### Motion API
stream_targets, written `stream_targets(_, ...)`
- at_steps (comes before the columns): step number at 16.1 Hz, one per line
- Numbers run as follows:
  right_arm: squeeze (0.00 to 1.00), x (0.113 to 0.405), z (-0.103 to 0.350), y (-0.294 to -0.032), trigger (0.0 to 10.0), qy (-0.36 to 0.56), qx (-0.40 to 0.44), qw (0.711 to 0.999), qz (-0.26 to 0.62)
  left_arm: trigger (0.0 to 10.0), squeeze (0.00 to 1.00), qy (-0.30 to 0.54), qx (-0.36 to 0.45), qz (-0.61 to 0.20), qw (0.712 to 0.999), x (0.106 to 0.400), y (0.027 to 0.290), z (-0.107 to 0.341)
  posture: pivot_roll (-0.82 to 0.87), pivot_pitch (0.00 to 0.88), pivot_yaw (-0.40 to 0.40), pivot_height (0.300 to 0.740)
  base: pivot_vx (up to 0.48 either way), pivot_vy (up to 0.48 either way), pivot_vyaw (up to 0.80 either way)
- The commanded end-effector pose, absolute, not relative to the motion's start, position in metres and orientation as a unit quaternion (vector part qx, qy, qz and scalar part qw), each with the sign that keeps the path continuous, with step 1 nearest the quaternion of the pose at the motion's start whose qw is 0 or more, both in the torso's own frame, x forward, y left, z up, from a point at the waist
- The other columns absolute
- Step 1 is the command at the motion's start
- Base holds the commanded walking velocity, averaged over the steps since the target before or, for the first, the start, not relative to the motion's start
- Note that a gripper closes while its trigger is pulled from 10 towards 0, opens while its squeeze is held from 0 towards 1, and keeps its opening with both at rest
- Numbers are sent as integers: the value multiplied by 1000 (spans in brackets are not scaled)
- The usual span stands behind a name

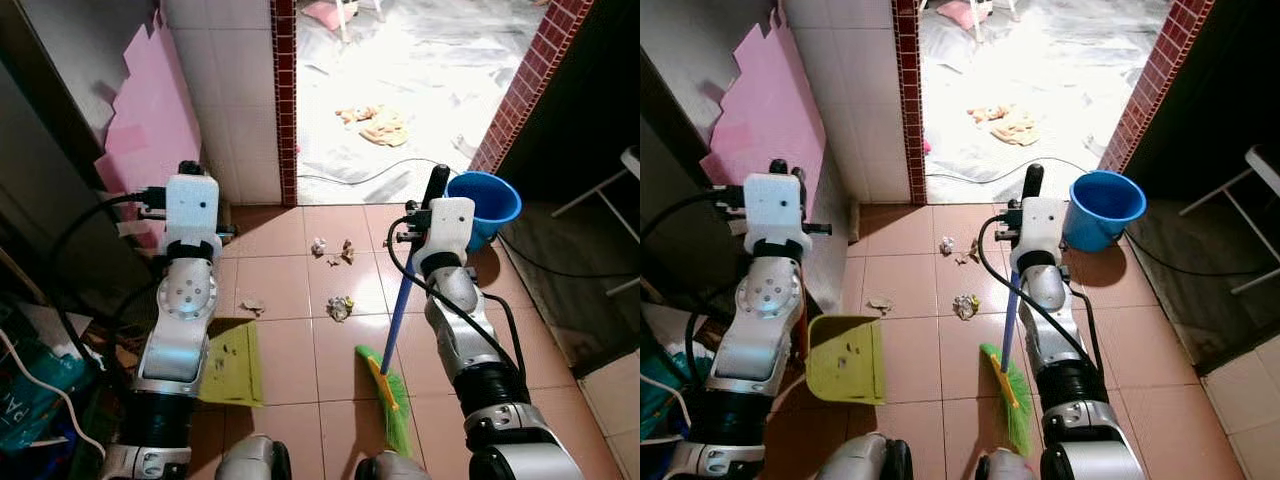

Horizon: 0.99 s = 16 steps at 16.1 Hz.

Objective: Sweep floor

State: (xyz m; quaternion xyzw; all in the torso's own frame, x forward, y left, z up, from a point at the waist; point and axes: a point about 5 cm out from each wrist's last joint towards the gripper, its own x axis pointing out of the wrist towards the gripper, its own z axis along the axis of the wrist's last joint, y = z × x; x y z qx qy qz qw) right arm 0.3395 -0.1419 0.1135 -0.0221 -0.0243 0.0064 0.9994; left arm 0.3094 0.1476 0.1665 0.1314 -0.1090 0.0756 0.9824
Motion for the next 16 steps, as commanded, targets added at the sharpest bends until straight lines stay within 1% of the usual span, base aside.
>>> stream_targets(1, 0, 340, 120, -144, 10000, -37, -19, 999, 4, 10000, 0, -152, 137, 68, 976, 313, 140, 183, -17, 75, 0, 740, 0, 0, -800)
stream_targets(5, 0, 339, 119, -145, 10000, -36, -22, 999, 5, 10000, 0, -166, 161, 72, 970, 313, 139, 185, -18, 78, 0, 740, 0, 0, 0)
stream_targets(9, 0, 339, 119, -144, 10000, -36, -22, 999, 6, 10000, 0, -196, 190, 50, 961, 312, 129, 189, -20, 82, 3, 740, 0, 0, 0)
stream_targets(11, 0, 339, 119, -144, 10000, -36, -21, 999, 7, 10000, 0, -197, 190, 48, 961, 312, 127, 188, -20, 82, 3, 740, 0, 0, 0)
stream_targets(14, 0, 339, 119, -144, 10000, -34, -20, 999, 5, 10000, 0, -198, 188, 44, 961, 313, 125, 188, -22, 82, 4, 740, 0, 0, -721)
stream_targets(16, 0, 339, 119, -144, 10000, -34, -21, 999, 6, 10000, 0, -194, 175, 34, 965, 312, 122, 185, -22, 82, 4, 740, 0, 0, -231)
